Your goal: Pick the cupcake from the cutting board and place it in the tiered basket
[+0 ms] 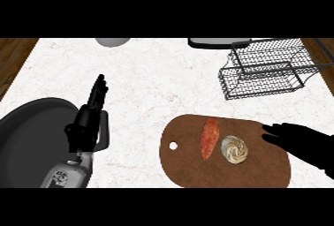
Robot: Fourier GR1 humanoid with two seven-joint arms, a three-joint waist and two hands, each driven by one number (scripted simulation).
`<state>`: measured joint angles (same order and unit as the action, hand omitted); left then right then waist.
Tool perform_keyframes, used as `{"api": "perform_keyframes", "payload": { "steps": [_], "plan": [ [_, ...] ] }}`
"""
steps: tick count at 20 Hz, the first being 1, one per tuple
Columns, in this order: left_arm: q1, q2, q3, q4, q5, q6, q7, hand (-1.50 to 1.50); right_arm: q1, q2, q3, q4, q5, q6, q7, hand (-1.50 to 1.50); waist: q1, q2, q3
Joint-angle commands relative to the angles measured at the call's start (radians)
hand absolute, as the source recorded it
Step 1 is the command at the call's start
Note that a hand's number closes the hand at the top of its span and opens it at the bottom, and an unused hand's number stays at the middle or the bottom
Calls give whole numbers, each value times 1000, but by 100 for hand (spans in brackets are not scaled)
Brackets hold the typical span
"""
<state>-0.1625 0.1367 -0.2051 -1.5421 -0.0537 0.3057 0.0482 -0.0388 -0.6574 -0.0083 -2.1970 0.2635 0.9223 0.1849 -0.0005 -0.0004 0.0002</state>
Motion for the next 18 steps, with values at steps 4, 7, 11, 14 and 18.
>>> {"api": "perform_keyframes", "payload": {
  "steps": [4,7,11,14,18],
  "plan": [
    [0,9,52,-11,-10,-40,19,0,16,20,-30,-25,139,35,-67,-150,-1,0,0],
    [51,-19,15,-75,-34,-30,43,0,26,29,40,54,304,-52,-204,-150,1,0,0],
    [-56,-44,46,54,-51,-28,8,0,-9,32,103,29,355,-46,-223,-150,-2,1,0],
    [-46,-67,36,43,-57,-26,12,0,-21,37,121,27,413,-73,-265,-150,-1,1,0],
    [6,-45,79,54,-25,-73,-53,0,63,37,122,105,548,-215,-383,-150,-3,0,0]
  ]
}}
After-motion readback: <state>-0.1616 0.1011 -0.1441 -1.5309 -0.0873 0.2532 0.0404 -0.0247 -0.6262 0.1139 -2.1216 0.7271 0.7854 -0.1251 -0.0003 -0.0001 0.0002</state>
